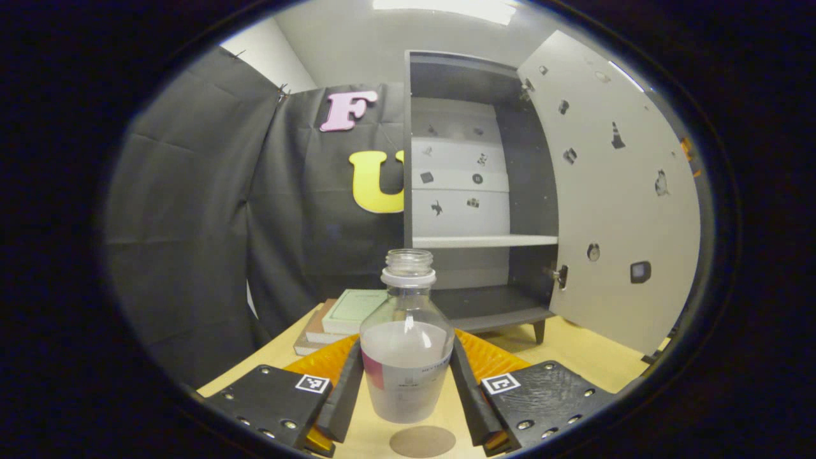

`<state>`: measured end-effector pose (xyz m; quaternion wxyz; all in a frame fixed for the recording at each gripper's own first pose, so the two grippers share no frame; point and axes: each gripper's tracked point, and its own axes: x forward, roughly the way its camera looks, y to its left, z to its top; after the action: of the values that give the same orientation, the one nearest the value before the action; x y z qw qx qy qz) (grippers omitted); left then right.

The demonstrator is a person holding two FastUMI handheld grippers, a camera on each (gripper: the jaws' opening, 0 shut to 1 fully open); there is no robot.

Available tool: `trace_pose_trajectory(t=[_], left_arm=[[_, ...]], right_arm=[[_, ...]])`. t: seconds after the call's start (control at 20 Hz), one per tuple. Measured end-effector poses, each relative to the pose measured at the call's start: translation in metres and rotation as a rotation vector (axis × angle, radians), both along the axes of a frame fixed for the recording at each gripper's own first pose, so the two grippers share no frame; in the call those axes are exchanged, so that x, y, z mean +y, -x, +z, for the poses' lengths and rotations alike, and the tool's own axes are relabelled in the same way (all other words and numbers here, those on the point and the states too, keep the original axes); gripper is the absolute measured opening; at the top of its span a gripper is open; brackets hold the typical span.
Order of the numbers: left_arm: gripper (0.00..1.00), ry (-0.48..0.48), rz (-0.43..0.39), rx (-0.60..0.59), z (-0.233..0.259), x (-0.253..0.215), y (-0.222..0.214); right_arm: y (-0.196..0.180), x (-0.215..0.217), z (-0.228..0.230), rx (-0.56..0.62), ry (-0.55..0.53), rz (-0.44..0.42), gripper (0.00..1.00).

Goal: Open the cabinet door with the right hand, grasp the bottle in the cabinet with the left hand and place it on the coaster, then close the cabinet door with the right hand.

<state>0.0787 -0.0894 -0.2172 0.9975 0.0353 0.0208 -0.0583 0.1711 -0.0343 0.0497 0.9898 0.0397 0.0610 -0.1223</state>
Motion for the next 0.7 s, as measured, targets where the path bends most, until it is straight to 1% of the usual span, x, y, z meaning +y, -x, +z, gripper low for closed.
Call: trace_pose_trajectory(t=[0.05,0.1,0.15,0.2,0.25,0.35,0.45,0.65,0.7], left_arm=[[0.71,0.001,0.0,0.011,-0.014,-0.002,-0.001],[0.71,-0.01,0.002,0.029,-0.029,-0.004,0.0],[0.71,-0.014,0.005,0.04,-0.042,-0.006,0.003],[0.69,-0.01,-0.001,0.04,-0.05,-0.008,0.006],[0.7,-0.01,-0.006,0.042,-0.057,-0.013,0.006],[0.71,-0.03,-0.006,0.046,-0.072,-0.014,0.009],[0.71,-0.057,0.033,0.048,-0.086,-0.003,0.006],[0.7,-0.032,0.057,0.067,-0.107,-0.003,0.004],[0.71,-0.038,0.054,0.068,-0.111,-0.005,0.006]], right_arm=[[0.002,-0.003,0.005,-0.015,-0.001,-0.013,0.98],[0.003,-0.004,0.011,-0.039,-0.011,-0.027,0.93],[0.006,-0.007,0.017,-0.066,-0.021,-0.045,0.93],[0.008,-0.011,0.018,-0.087,-0.029,-0.068,0.98],[0.011,-0.015,0.019,-0.096,-0.04,-0.09,0.98],[0.015,-0.02,0.012,-0.091,-0.065,-0.119,0.98],[0.02,-0.025,0.005,-0.069,-0.077,-0.138,0.98],[0.029,-0.03,-0.015,-0.014,-0.108,-0.163,0.98],[0.031,-0.03,-0.02,-0.001,-0.116,-0.169,0.98]])
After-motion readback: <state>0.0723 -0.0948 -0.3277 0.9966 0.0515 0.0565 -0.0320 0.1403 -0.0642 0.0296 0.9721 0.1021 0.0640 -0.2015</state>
